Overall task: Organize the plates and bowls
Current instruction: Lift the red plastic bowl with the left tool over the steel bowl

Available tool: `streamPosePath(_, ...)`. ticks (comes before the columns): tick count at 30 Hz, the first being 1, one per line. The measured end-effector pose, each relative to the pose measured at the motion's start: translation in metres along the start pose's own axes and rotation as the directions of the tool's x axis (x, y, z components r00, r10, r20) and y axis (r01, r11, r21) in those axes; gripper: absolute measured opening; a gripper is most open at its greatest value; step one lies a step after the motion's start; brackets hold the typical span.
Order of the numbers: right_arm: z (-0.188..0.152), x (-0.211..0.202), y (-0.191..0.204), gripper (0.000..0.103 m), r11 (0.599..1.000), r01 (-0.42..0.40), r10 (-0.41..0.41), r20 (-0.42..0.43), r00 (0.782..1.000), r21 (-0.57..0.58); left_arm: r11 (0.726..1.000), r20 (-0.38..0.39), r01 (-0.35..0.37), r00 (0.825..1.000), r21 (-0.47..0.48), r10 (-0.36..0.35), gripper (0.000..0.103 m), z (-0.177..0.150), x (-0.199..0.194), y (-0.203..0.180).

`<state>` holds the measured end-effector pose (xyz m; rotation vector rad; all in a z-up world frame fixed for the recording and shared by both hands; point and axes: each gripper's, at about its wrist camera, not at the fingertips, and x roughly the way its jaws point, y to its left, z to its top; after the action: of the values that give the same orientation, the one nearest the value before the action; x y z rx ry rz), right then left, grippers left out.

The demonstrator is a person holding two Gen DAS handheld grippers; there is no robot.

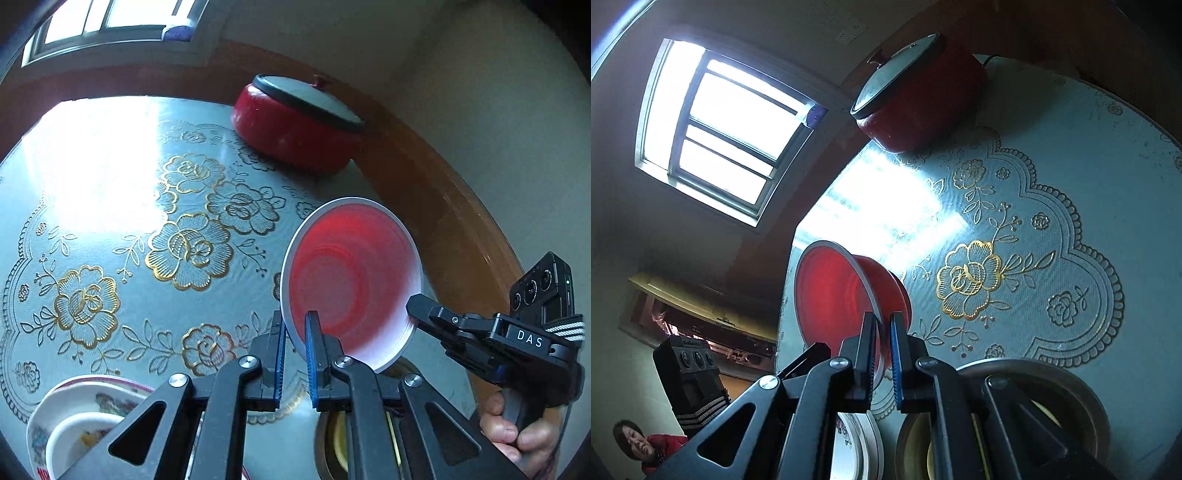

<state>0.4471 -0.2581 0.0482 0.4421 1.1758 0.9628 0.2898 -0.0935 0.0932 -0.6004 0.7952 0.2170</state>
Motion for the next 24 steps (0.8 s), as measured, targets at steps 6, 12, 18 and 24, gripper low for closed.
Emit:
streamPosePath(6,-0.029,-0.033,-0.005,0.007,1.0,0.017,-0.017,0.033,0.999,-0.014,0.997,-0.005,0.023,1.0,0.073,-0.022,0.01,-0.024,-0.012,-0.02)
streamPosePath(12,-0.055,-0.056,-0.014,0.007,0.999,0.047,-0.046,0.056,0.997,-0.01,0.992,-0.045,0.059,0.998,0.108,-0.054,0.01,-0.047,-0.014,-0.031)
streamPosePath(18,-0.076,-0.079,-0.014,0.008,0.998,0.055,-0.053,0.075,0.996,-0.021,0.985,-0.084,0.105,0.992,0.136,-0.094,0.011,-0.07,-0.024,-0.04)
streamPosePath(24,-0.091,-0.087,-0.026,0.008,0.998,0.06,-0.059,0.071,0.996,0.0,0.982,-0.143,0.143,0.982,0.127,-0.124,0.011,-0.083,-0.018,-0.043)
